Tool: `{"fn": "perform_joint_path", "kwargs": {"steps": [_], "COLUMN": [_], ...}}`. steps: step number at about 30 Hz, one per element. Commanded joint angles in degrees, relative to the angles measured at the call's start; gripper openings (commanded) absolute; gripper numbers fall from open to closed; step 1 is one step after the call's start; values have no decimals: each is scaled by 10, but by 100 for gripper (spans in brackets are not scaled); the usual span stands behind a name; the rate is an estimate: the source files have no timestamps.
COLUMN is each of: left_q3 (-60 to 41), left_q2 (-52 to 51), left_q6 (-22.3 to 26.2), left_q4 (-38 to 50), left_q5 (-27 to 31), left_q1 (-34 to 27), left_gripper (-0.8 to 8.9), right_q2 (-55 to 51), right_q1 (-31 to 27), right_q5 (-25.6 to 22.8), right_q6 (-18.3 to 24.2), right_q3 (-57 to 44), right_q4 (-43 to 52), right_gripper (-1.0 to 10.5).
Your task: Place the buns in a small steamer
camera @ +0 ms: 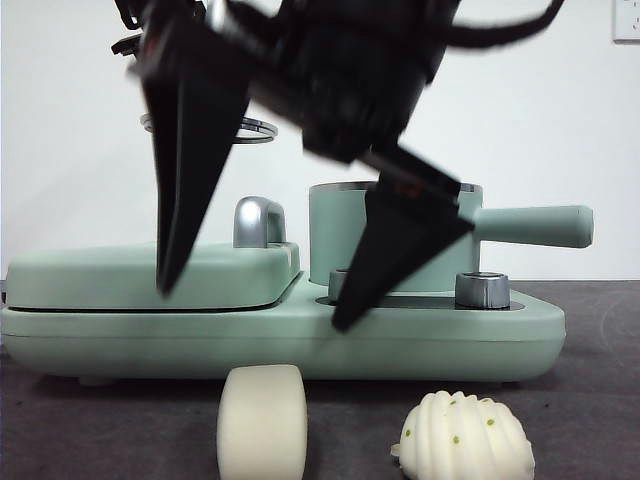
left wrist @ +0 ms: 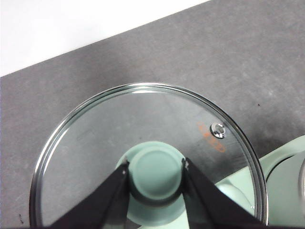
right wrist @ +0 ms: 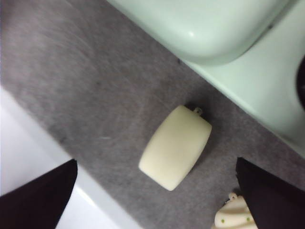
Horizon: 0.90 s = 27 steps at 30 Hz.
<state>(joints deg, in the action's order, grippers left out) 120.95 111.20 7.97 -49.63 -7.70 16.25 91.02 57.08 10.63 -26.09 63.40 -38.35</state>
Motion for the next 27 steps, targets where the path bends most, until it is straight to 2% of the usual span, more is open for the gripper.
{"fn": "perform_joint_path", "kwargs": {"steps": [1, 5, 8, 16, 22, 27], "left_q3": [24, 24, 24, 24, 24, 24], "left_q2": [6, 6, 6, 6, 6, 6], "left_q6": [4, 4, 4, 4, 4, 4], "left_q4": [12, 12, 12, 12, 12, 12], "left_q5": [-3, -7, -12, -12, -12, -12], "left_q1": [2, 2, 2, 1, 1, 0], "left_gripper": [47, 47, 47, 47, 47, 47], "right_q2": [32, 62, 77, 90, 89, 89], "right_q1": [9, 9, 9, 9, 9, 6], "right_q5": [-5, -4, -6, -21, -14, -15], "right_q6": [-11, -14, -8, 2, 2, 18], "right_q3": [11, 11, 11, 11, 19, 71], "right_q4": [2, 2, 10, 16, 18, -38], "right_gripper": [523, 498, 379, 156, 155, 140]}}
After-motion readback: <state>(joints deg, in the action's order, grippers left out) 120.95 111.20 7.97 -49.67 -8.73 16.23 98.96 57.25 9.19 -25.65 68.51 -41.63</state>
